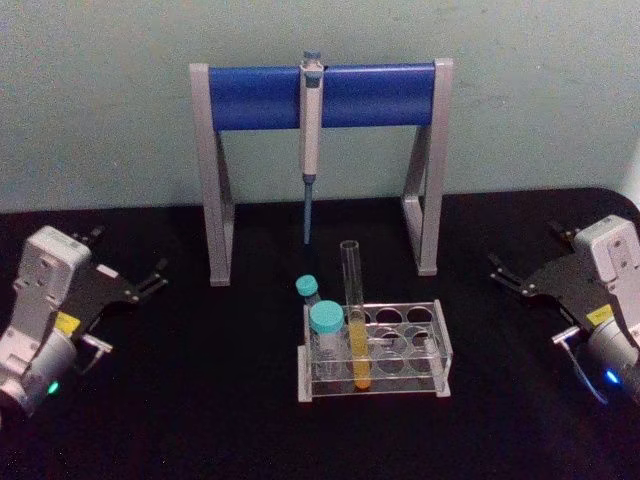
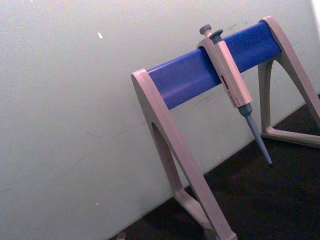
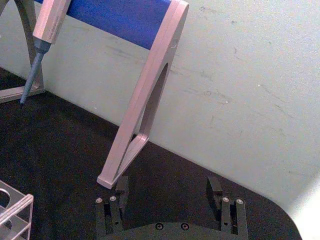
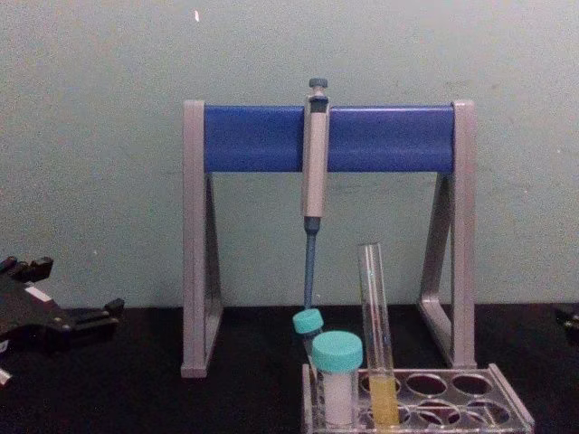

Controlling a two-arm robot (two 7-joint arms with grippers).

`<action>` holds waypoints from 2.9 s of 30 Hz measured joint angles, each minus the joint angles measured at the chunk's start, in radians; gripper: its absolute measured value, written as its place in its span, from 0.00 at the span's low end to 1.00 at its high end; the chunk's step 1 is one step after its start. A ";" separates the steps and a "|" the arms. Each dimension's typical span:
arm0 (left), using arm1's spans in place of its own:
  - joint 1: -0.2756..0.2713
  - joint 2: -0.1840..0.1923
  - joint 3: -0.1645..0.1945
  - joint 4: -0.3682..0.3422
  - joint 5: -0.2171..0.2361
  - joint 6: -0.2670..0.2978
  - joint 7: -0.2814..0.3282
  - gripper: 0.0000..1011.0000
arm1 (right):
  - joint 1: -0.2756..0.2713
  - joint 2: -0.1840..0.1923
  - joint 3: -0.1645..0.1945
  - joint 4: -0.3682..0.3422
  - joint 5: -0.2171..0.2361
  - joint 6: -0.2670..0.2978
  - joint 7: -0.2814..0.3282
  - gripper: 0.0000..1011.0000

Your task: Pick up the test tube from the test tube rack, shake it, then place it back into the test tube rack.

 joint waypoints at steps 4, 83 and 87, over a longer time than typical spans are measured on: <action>0.000 0.000 0.000 0.000 0.000 0.000 0.000 0.99 | 0.000 0.000 0.000 0.000 0.000 0.000 0.000 0.99; 0.000 0.000 0.000 0.000 0.000 0.000 0.000 0.99 | -0.041 0.001 0.025 -0.043 -0.001 0.001 0.018 0.99; 0.000 0.000 0.000 0.000 0.000 0.000 0.000 0.99 | -0.074 0.004 0.039 -0.080 0.005 0.004 0.024 0.99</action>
